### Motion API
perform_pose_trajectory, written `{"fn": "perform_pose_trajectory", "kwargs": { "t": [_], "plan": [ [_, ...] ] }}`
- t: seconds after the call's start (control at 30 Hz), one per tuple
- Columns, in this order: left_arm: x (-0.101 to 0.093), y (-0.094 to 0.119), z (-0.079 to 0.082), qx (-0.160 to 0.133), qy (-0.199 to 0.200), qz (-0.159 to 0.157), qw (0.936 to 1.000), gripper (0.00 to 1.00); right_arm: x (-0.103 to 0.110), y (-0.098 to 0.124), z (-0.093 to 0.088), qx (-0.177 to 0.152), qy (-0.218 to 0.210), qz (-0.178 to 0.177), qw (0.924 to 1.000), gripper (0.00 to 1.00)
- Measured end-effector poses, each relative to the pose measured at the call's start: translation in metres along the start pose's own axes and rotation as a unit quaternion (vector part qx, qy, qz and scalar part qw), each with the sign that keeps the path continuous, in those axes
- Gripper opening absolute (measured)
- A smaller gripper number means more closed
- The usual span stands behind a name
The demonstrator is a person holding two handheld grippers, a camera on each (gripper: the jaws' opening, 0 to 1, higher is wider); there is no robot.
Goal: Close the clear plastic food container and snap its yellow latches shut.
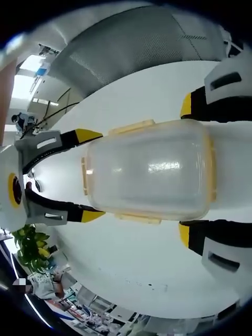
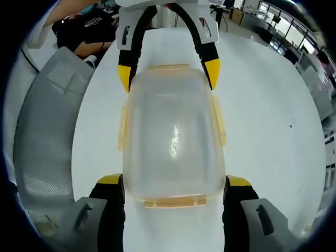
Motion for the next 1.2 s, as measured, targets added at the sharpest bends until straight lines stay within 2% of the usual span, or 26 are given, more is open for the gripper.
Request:
{"fn": "perform_pose_trajectory", "kwargs": {
  "t": [0.27, 0.47, 0.77, 1.0, 1.17, 1.2],
  "plan": [
    [0.013, -0.006, -0.006, 0.002, 0.031, -0.020, 0.9993, 0.77, -0.015, -0.001, 0.001, -0.001, 0.004, 0.006, 1.0000, 0.74],
    [0.017, -0.006, -0.007, 0.014, 0.009, -0.011, 0.9998, 0.78, -0.022, -0.001, 0.001, -0.012, -0.005, 0.003, 0.9999, 0.75],
    [0.020, -0.008, -0.009, 0.023, -0.002, 0.000, 0.9997, 0.79, -0.023, -0.002, 0.002, -0.016, -0.008, -0.005, 0.9998, 0.75],
    [0.019, -0.006, -0.010, 0.012, 0.003, 0.010, 0.9999, 0.78, -0.022, -0.002, 0.002, -0.016, -0.009, -0.014, 0.9997, 0.75],
    [0.019, -0.002, -0.010, 0.009, 0.001, 0.019, 0.9998, 0.77, -0.023, -0.002, -0.001, -0.011, -0.043, -0.023, 0.9987, 0.75],
    [0.018, 0.000, -0.008, 0.003, 0.014, 0.021, 0.9997, 0.78, -0.022, -0.001, -0.002, -0.014, -0.043, -0.026, 0.9986, 0.75]
  ]
}}
Point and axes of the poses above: the point that each gripper's makers call its tool centre point, and the gripper's own axes: y roughly backward along the fingers, x roughly to its left, z roughly out of its top, the point moved 5 cm from there along y, roughly backward along the fingers, and after that the axes turned 1 degree about y, right-handed, at the moved point
